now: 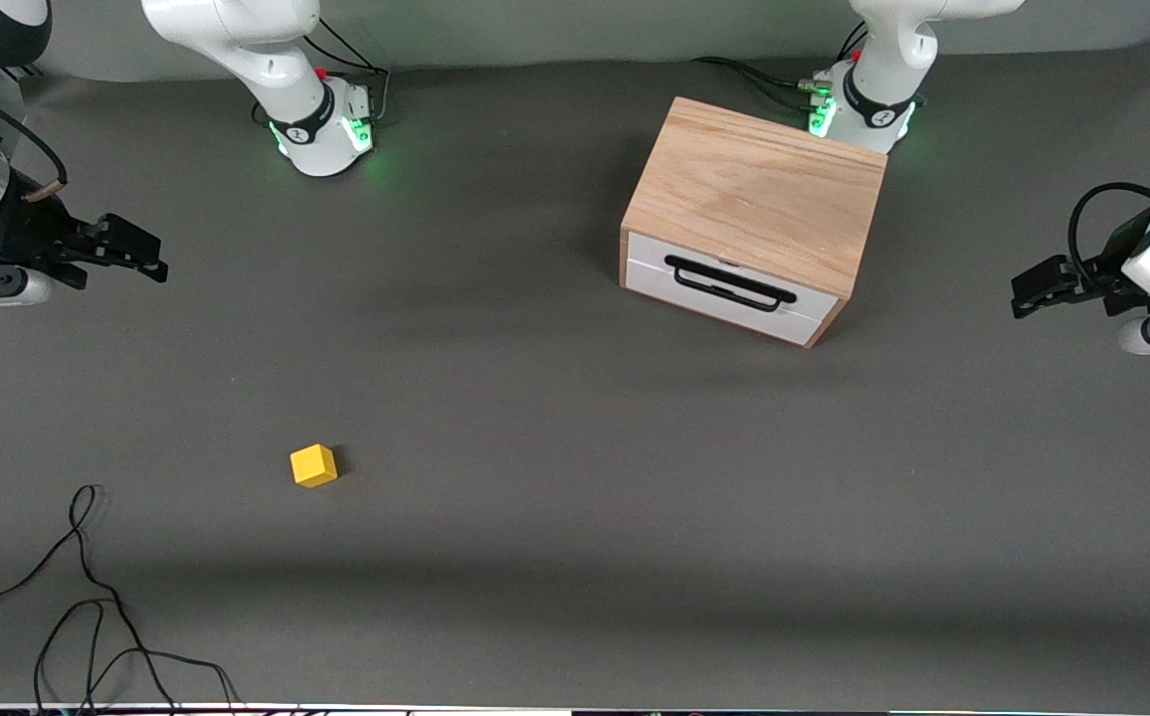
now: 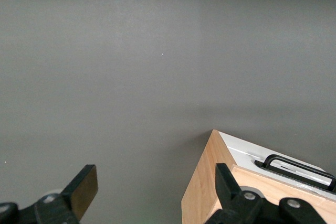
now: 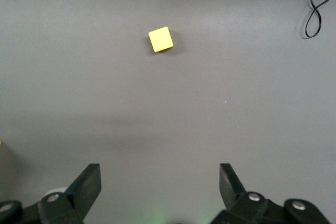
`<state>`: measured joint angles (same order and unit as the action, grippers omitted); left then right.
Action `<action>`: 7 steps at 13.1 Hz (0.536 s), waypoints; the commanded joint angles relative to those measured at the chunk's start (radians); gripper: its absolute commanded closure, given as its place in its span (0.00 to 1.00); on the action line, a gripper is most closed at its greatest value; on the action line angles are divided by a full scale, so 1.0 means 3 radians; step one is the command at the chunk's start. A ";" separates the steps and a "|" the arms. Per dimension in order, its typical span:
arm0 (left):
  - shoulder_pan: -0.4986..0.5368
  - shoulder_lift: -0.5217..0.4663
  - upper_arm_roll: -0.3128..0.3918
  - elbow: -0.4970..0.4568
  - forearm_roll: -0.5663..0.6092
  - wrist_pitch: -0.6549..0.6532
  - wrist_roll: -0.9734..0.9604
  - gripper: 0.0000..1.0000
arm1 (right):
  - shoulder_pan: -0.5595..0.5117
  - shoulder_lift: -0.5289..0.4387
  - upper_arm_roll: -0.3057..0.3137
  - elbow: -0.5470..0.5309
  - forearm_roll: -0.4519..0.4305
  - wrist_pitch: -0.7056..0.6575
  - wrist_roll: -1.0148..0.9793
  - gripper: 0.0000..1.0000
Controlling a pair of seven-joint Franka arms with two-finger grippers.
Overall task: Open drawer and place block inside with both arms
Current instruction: 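Move the left gripper toward the black drawer handle of the wooden box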
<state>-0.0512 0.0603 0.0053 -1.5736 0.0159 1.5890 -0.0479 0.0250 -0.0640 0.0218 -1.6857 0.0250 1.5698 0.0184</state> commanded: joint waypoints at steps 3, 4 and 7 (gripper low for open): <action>-0.0013 -0.0078 0.0008 -0.0088 0.0014 0.0052 0.0057 0.00 | -0.0037 0.0070 -0.0001 0.0102 0.0060 -0.0058 0.0041 0.00; -0.0013 -0.0078 0.0008 -0.0088 0.0014 0.0042 0.0052 0.00 | -0.0037 0.0096 -0.0011 0.0107 0.0060 -0.0058 0.0026 0.00; -0.0084 -0.0068 -0.0012 -0.0083 0.0014 0.0047 -0.0024 0.00 | -0.0048 0.0126 -0.0016 0.0112 0.0060 -0.0012 0.0005 0.00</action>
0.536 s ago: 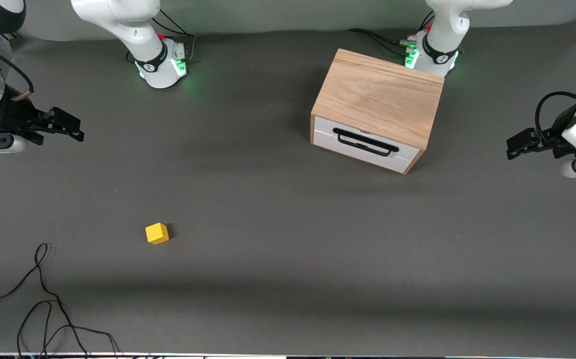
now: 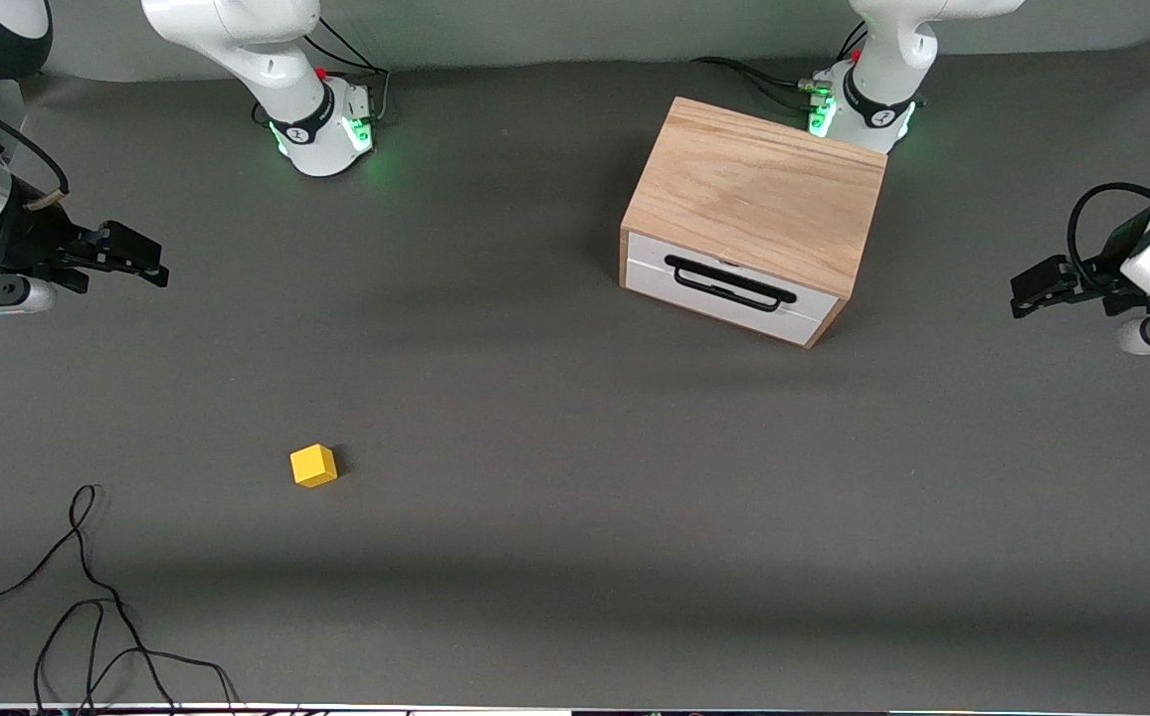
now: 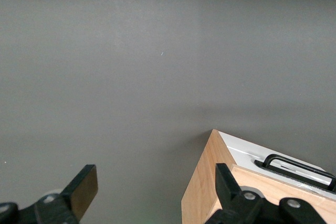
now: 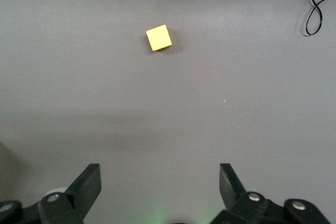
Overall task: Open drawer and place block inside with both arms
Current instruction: 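Move the left gripper toward the black drawer handle of the wooden box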
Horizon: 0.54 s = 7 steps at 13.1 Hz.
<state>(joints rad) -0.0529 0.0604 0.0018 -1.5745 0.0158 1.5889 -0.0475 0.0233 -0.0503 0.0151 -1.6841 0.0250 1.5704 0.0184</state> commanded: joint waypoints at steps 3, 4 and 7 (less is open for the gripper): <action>-0.0364 -0.0028 -0.0016 -0.0080 -0.0002 0.0047 -0.0652 0.00 | -0.0032 0.0152 0.0011 0.0127 0.0065 0.0006 0.0005 0.00; -0.0472 -0.0017 -0.0016 -0.0080 -0.0002 0.0057 -0.0918 0.00 | -0.0032 0.0158 0.0011 0.0132 0.0065 0.0011 0.0010 0.00; -0.0743 0.0049 -0.0021 -0.0059 -0.0088 0.0067 -0.1726 0.00 | -0.0047 0.0239 0.0011 0.0127 0.0152 0.0134 0.0010 0.00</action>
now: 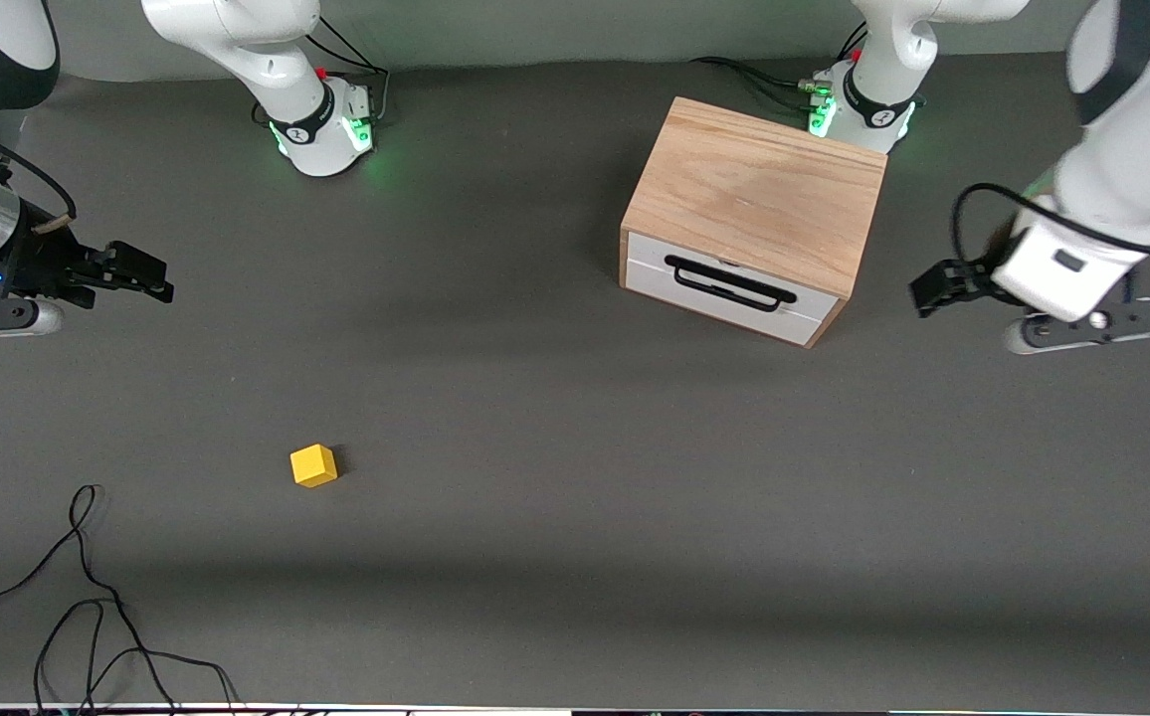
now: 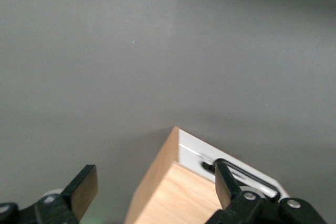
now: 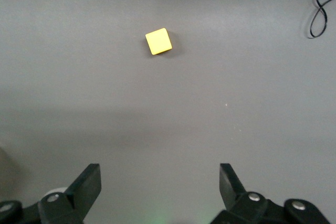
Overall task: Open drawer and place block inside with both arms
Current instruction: 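Move the left gripper toward the black drawer handle of the wooden box, then hook the left gripper onto the black drawer handle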
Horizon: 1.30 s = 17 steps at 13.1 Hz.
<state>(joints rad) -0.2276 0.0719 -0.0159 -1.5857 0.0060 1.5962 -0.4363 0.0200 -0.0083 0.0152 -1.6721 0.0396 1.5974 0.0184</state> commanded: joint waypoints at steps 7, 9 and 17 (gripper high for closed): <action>-0.1153 0.0424 0.0032 0.0156 -0.0086 0.0279 -0.3185 0.00 | -0.0046 0.0293 -0.0020 0.0087 0.0124 0.0284 0.0005 0.00; -0.1225 0.0512 0.0017 0.0193 -0.0107 0.0273 -0.3697 0.00 | -0.0051 0.0334 -0.0020 0.0092 0.0124 0.0371 0.0005 0.00; -0.1143 0.0650 0.0022 0.0152 -0.0301 -0.0330 -0.4196 0.00 | -0.0021 0.0554 -0.0010 0.0220 0.0124 0.0464 0.0005 0.00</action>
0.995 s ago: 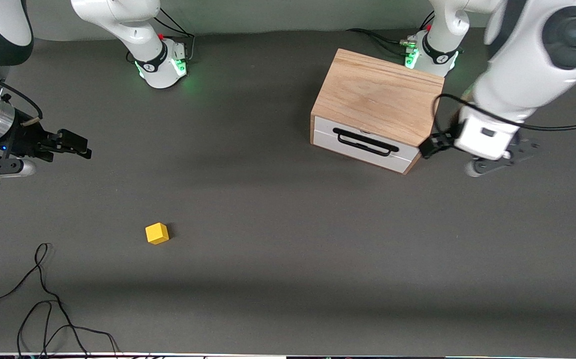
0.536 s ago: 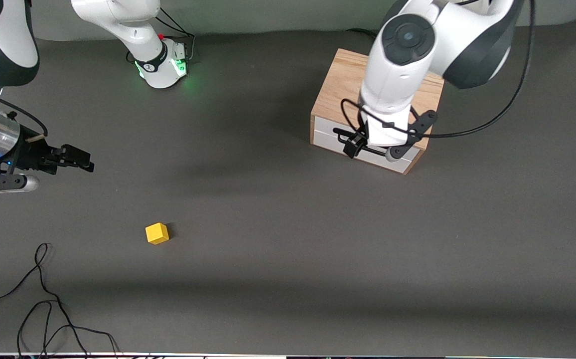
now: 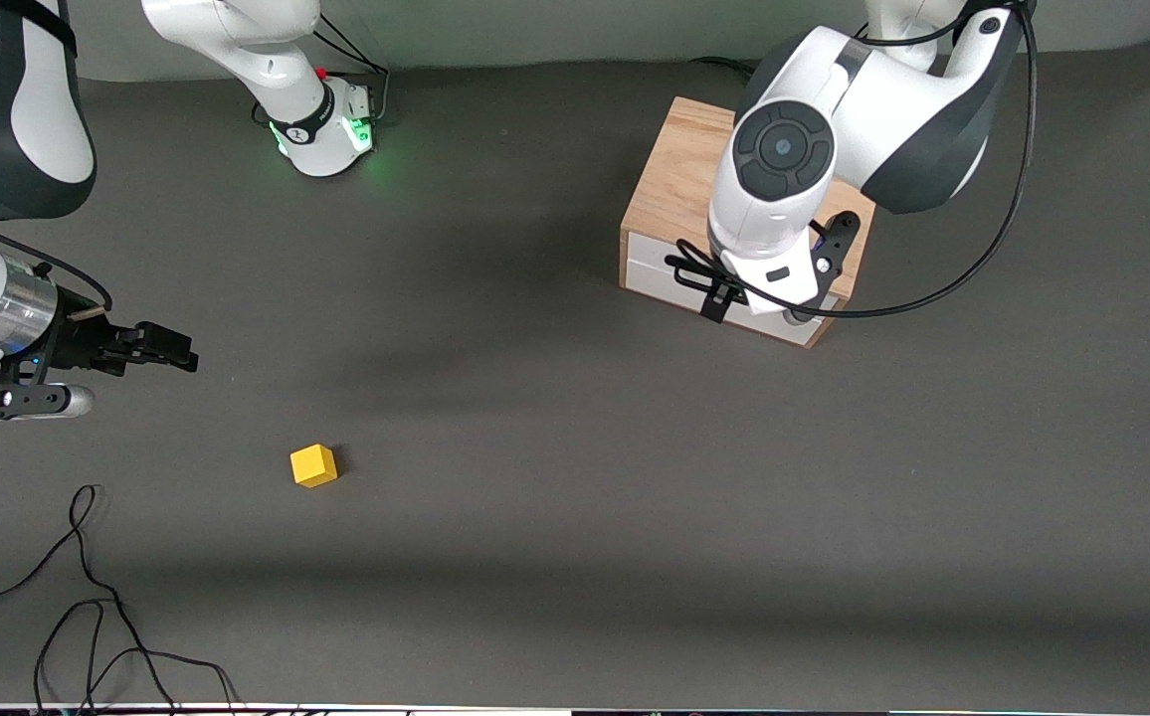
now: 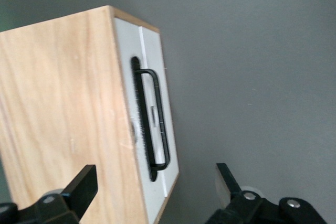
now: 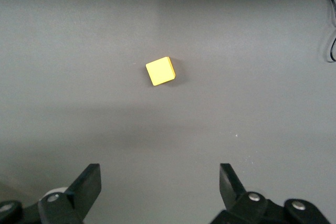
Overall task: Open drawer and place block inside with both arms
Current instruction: 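Hook the left gripper onto the black drawer handle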
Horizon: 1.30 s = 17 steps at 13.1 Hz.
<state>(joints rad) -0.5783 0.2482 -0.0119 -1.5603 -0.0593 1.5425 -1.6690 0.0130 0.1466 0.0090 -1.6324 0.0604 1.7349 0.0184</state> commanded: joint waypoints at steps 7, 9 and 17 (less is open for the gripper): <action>0.0071 0.0083 0.0024 -0.0366 -0.0206 0.0359 -0.0383 0.00 | 0.0008 0.0114 0.0011 0.0083 0.0054 0.0010 0.0000 0.00; 0.0061 0.0129 0.0024 -0.0489 -0.0206 0.0579 -0.0394 0.00 | 0.0008 0.0115 0.0011 0.0088 0.0054 0.0010 0.0005 0.00; 0.0036 0.0379 0.0024 -0.0678 -0.0165 0.0989 -0.0394 0.00 | 0.0018 0.0155 0.0016 0.0083 0.0049 0.0066 0.0005 0.00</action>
<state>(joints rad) -0.5563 0.3753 -0.0064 -1.7154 -0.1079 1.8056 -1.7676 0.0155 0.1749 0.0119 -1.6317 0.0614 1.7483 0.0184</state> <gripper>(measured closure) 0.000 0.000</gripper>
